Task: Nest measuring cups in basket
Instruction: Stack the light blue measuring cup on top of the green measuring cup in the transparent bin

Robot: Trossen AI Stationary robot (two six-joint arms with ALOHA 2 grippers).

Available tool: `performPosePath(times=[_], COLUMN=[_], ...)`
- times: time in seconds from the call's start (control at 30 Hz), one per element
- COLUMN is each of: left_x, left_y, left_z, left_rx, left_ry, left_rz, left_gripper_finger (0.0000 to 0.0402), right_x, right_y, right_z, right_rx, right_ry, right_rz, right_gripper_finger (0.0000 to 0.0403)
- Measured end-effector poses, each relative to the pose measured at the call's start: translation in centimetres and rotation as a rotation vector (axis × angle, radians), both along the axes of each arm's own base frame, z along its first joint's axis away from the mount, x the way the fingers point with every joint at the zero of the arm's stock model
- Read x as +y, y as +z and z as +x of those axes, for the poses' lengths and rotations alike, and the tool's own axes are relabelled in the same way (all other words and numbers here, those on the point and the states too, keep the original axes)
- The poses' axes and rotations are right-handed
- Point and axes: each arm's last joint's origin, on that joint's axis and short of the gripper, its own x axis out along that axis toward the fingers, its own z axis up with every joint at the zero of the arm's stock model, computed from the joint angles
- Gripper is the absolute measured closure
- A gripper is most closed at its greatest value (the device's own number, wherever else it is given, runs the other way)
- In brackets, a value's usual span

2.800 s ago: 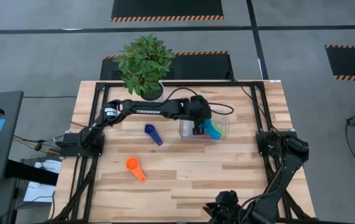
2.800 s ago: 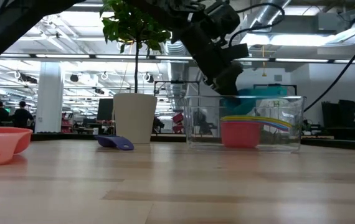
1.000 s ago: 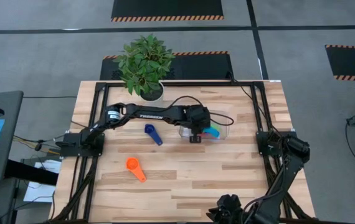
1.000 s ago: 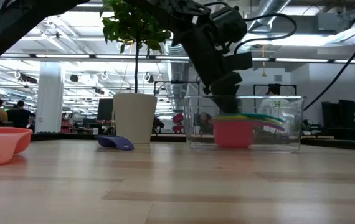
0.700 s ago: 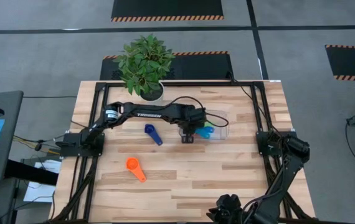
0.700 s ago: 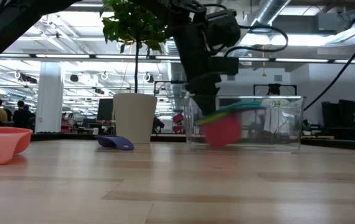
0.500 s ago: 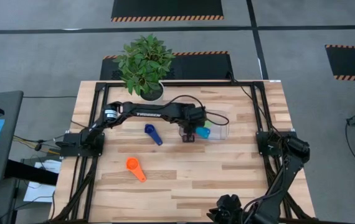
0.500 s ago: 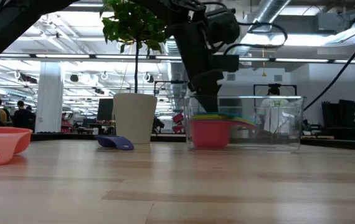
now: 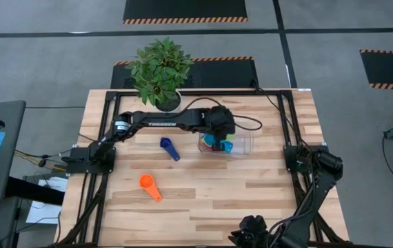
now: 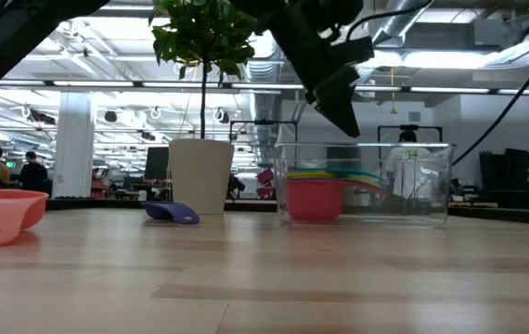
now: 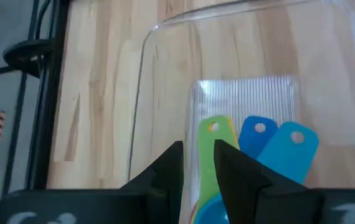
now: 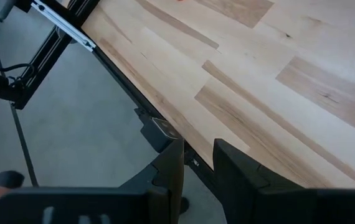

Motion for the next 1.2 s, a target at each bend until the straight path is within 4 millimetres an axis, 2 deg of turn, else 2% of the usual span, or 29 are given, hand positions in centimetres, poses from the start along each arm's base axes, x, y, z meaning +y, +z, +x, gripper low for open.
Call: performPosePath(times=[0.13,0.3,0.5,0.7,0.93,1.1,1.2], left_x=[0.3,1.1,1.7,2.2,2.1,1.7,1.2], left_y=[-1.1,-0.9,-3.3,-3.4,-6.2,-6.3,-5.6], left_z=[-0.1,0.0,0.6,0.9,1.2,1.1,1.2], left_rx=[0.035,0.003,0.041,0.025,0.108,0.117,0.119], left_ry=[-0.024,-0.008,0.065,0.098,0.078,0.072,0.046], left_rz=[0.015,0.005,-0.002,0.061,0.014,-0.011,-0.031], left_gripper_finger=[0.0322,0.0322,0.0322,0.0322,0.0322,0.0322,0.0322], right_x=[0.0,0.0,0.0,0.1,0.1,0.2,0.1], right_y=[0.0,0.0,0.0,0.0,0.0,0.0,0.0], right_z=[0.0,0.0,0.0,0.0,0.0,0.1,0.0], right_rx=[-0.001,0.006,0.016,0.014,0.008,0.007,0.011], right_ry=[0.0,0.004,0.009,0.008,0.009,0.01,0.01], right_rz=[0.002,0.005,0.01,0.013,0.023,0.026,0.02], right_gripper_finger=[0.0292,0.0292,0.0292,0.0292,0.0292,0.0292,0.0292])
